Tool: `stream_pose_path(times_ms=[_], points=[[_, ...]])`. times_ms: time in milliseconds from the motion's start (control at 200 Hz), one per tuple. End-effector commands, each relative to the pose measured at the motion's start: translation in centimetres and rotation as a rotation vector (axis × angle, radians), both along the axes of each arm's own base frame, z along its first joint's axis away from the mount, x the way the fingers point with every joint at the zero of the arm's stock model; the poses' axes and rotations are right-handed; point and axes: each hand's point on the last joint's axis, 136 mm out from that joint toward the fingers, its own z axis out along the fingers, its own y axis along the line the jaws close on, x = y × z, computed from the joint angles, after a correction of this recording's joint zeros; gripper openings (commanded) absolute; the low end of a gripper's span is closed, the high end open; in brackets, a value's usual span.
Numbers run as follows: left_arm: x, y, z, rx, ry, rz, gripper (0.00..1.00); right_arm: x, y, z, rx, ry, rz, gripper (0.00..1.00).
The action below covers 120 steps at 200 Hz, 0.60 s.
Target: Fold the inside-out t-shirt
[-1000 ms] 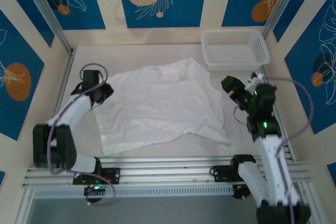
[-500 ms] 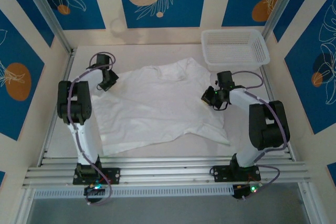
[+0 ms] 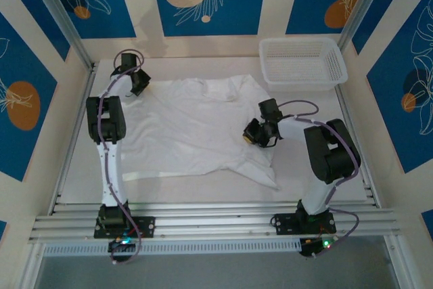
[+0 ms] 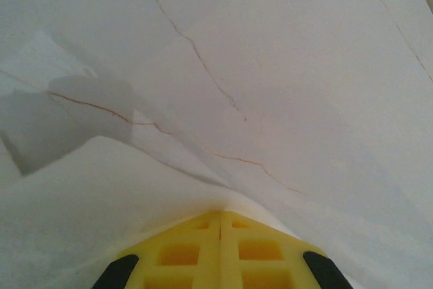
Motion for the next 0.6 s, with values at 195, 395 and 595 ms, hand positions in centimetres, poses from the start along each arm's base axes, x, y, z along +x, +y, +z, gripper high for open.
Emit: stream_pose_path(times_ms=[195,395,595], points=[[-5.8,-0.7,17.8,-0.057,-0.309,-0.030,0.36,-2.3,-4.9,9.8,-0.105,-0.288,-0.140,0.22],[-16.6,-4.1,20.9,0.002,-0.305,-0.130,0.40,-6.1,-10.5,6.9,-0.072,-0.202,-0.199,0.38],[-26.5,-4.3,15.2,0.083,-0.164,-0.153,0.40,-8.1,-9.9,4.2,0.013,-0.122,-0.056,0.41]])
